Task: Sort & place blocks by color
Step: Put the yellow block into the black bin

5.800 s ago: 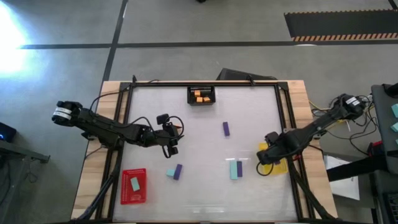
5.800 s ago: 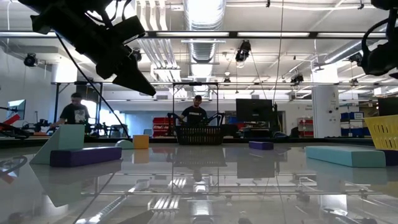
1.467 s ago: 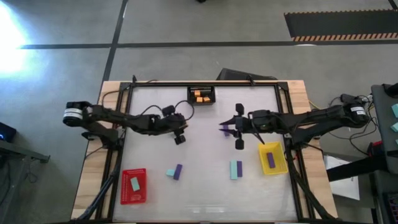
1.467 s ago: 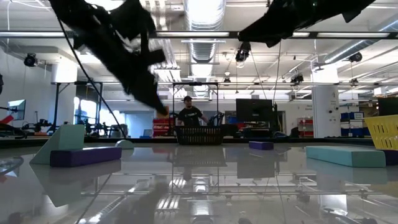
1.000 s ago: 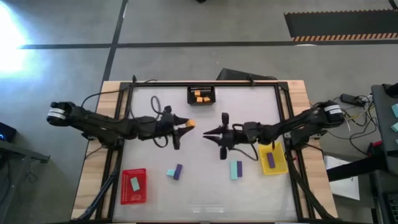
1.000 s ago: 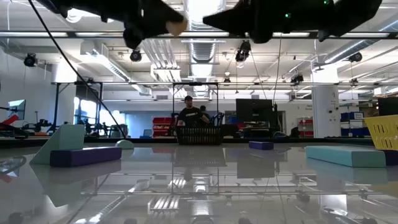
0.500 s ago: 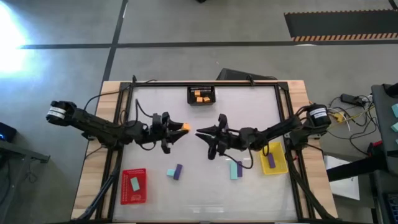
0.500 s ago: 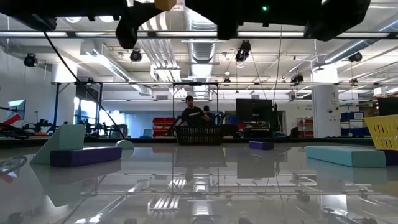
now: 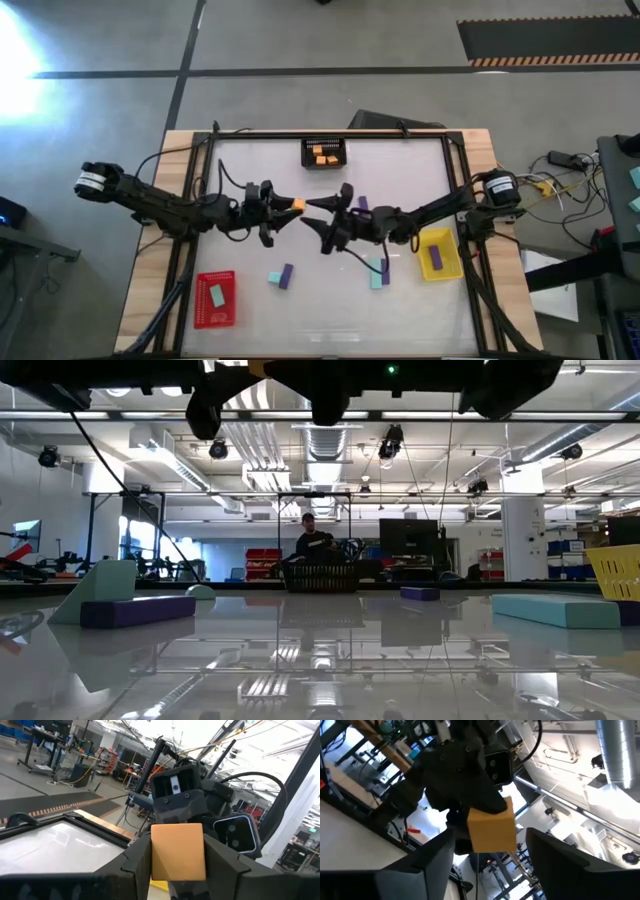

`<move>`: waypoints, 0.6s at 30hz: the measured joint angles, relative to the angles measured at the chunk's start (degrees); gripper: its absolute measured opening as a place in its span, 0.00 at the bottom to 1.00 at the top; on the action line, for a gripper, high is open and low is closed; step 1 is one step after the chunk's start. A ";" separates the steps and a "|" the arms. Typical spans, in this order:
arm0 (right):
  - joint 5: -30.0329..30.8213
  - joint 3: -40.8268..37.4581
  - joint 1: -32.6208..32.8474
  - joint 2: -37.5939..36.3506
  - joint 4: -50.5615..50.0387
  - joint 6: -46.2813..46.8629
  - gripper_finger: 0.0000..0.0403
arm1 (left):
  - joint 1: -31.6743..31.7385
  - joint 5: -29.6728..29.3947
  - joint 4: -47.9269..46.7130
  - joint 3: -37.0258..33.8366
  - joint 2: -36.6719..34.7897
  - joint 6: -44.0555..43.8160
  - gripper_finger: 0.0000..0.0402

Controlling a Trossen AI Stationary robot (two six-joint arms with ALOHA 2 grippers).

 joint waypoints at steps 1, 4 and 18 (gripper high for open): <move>-0.01 0.51 0.02 0.02 -0.49 -0.16 0.60 | 0.00 0.00 -0.01 0.00 0.00 0.01 0.32; -0.03 1.74 0.00 0.02 -1.73 0.19 0.62 | 0.00 0.02 -0.07 0.00 0.00 0.01 0.32; -0.05 4.61 -0.03 0.72 -4.62 -1.27 0.53 | 0.00 0.07 -0.43 0.02 0.04 0.00 0.32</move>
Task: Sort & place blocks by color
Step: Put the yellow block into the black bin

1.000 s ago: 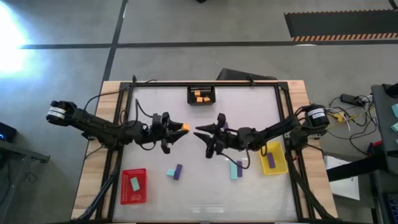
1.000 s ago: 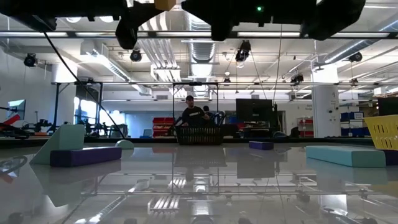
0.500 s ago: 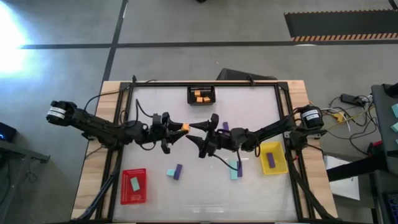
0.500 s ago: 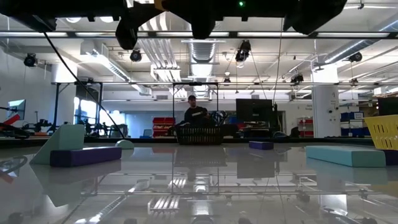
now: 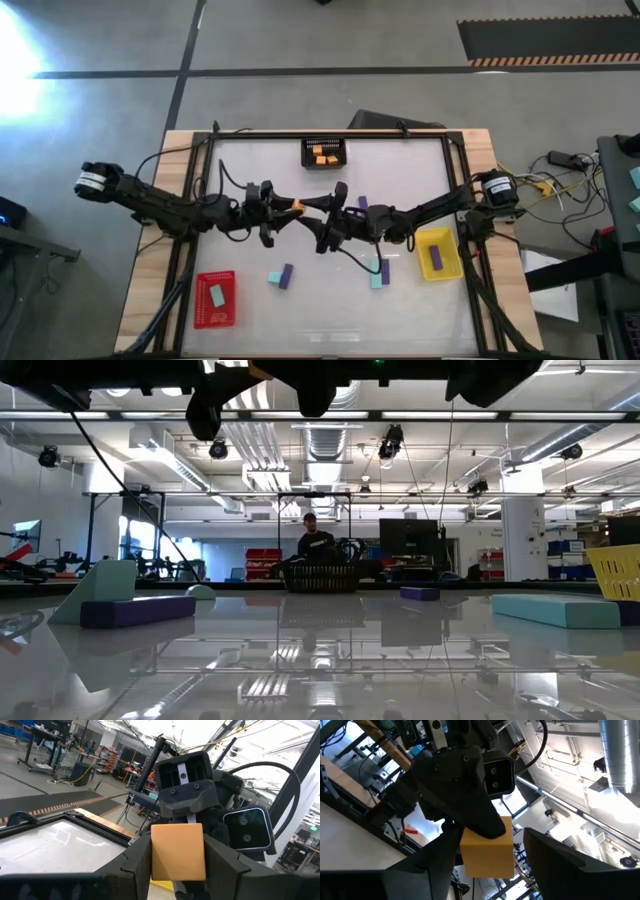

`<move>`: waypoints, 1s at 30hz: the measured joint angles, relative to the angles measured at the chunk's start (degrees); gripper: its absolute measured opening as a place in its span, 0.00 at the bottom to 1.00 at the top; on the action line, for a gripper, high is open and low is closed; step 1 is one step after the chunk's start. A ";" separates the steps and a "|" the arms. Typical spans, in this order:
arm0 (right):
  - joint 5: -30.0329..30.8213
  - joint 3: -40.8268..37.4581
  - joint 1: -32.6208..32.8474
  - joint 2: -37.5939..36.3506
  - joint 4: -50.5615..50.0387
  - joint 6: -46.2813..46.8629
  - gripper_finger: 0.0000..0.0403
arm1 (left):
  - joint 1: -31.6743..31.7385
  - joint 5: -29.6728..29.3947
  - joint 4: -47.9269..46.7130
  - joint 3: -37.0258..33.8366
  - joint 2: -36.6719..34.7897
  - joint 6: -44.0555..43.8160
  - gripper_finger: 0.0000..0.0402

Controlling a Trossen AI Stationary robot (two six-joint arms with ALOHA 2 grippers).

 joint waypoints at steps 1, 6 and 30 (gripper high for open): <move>0.00 0.00 0.00 0.00 0.12 -0.03 0.52 | 0.00 0.02 0.00 0.00 0.00 -0.01 0.32; -0.09 -0.17 -0.36 0.00 0.01 -0.01 0.43 | 0.00 0.00 0.02 0.00 0.00 -0.01 0.32; 8.19 -0.28 -0.26 -0.59 -7.23 5.29 0.31 | 0.09 -0.61 -9.21 0.04 -3.33 14.25 0.71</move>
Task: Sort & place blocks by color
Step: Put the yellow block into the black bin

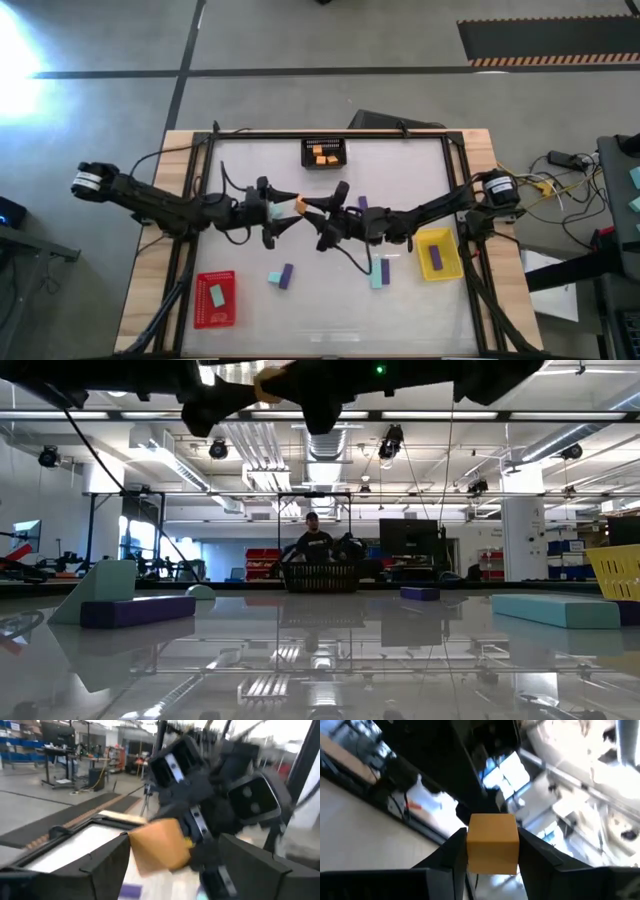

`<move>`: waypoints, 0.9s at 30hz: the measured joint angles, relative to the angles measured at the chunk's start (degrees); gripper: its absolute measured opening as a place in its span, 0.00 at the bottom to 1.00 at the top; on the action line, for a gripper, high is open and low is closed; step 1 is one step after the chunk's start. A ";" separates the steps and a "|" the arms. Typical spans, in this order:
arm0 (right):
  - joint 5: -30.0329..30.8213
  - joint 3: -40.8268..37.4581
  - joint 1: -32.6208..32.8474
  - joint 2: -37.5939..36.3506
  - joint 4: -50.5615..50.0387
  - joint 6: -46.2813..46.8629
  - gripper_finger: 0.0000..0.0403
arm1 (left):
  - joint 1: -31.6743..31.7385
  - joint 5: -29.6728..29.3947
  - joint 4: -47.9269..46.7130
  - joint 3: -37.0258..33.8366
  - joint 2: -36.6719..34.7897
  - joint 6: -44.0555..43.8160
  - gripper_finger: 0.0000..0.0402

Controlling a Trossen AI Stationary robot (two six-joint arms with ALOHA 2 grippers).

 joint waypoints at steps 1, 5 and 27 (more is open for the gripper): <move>1.55 0.00 -0.02 -0.19 -1.33 0.99 0.31 | -0.04 0.13 -2.14 0.00 -0.90 0.71 0.72; 5.89 0.15 -0.50 -1.16 -7.48 5.68 0.31 | -0.02 -1.12 -11.97 0.00 -4.44 1.37 0.72; -32.76 41.18 -34.93 8.42 -88.12 63.50 0.31 | 0.27 -26.77 -31.66 -0.07 -9.32 5.39 0.72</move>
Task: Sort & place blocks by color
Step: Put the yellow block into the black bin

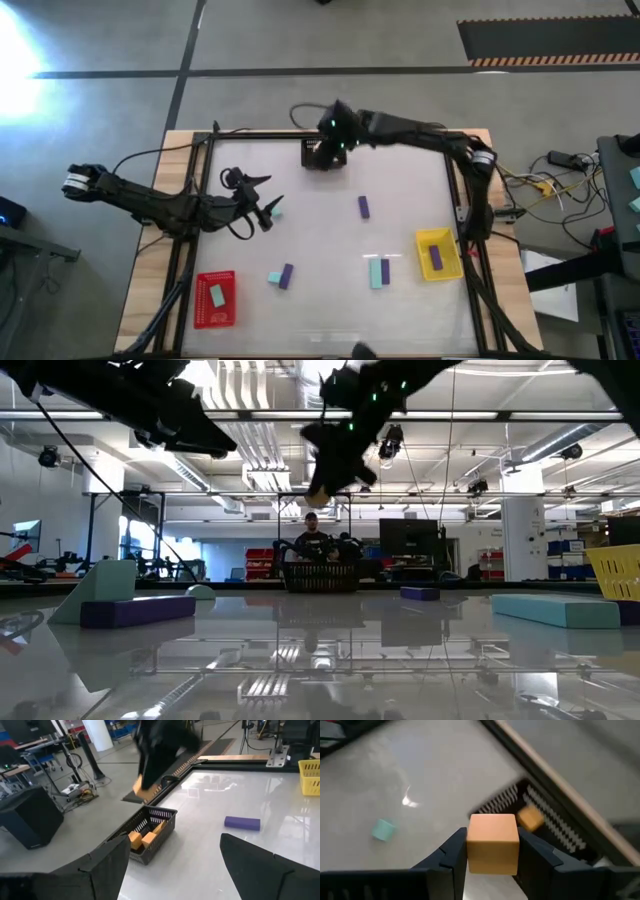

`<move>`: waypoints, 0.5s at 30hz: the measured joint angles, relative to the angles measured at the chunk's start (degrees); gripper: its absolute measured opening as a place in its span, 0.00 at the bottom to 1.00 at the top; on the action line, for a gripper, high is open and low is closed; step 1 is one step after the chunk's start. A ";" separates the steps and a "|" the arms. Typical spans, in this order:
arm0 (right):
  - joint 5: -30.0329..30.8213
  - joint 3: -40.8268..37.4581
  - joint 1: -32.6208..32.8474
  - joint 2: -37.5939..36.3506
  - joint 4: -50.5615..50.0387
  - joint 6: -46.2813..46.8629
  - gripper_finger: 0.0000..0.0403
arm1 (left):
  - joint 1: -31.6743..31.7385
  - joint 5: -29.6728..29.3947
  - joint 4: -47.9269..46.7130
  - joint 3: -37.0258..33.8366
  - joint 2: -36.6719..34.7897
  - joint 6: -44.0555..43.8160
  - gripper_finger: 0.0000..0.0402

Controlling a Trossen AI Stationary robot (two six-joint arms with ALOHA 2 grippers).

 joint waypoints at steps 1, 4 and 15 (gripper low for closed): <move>-1.65 1.32 -1.59 1.75 -1.72 0.75 0.31 | 0.06 -0.04 0.00 0.00 0.03 0.00 0.72; -2.62 5.85 -5.08 6.92 -7.19 2.47 0.31 | 0.06 -0.06 0.00 -0.02 0.28 -0.31 0.72; -2.51 20.27 -9.07 20.51 -16.81 11.48 0.31 | 0.06 -0.07 -0.16 -0.02 1.66 -0.46 0.72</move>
